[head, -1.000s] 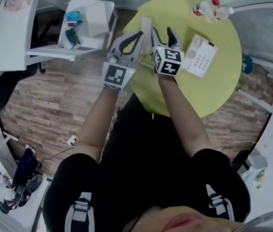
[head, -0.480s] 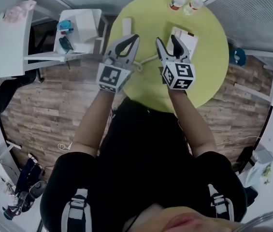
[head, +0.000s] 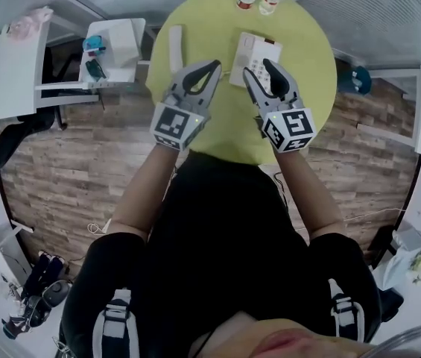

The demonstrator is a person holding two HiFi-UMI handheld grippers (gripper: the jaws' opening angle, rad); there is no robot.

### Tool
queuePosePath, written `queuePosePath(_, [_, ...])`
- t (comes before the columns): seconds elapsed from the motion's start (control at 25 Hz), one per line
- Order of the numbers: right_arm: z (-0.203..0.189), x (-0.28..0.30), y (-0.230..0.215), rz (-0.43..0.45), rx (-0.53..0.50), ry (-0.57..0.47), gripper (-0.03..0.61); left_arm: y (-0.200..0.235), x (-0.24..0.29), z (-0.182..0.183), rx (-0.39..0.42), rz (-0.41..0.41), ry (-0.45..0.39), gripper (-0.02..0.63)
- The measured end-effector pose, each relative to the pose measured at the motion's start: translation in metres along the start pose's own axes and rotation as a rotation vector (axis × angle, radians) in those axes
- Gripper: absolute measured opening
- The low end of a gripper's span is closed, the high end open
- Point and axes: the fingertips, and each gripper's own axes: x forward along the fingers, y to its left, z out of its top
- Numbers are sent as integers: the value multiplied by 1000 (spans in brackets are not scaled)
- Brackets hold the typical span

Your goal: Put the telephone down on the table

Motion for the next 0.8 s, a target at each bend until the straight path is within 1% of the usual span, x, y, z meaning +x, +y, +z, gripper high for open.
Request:
queuePosePath(0.2, [16, -43, 5, 22, -61, -61, 182, -38, -4, 8, 9, -48, 13, 11])
queuePosePath(0.32, [27, -61, 15, 48, -98, -98, 134, -55, -9, 13, 8, -71, 17, 11])
queuePosePath(0.48, [39, -79, 23, 64, -113, -124, 44, -77, -15, 26, 17, -99, 4, 11])
queuePosePath(0.6, [41, -88, 30, 83, -120, -130, 26, -89, -21, 38, 22, -110, -13, 11])
queuePosePath(0.8, [44, -99, 41, 103, -136, -137, 18, -100, -27, 49, 32, -123, -25, 11])
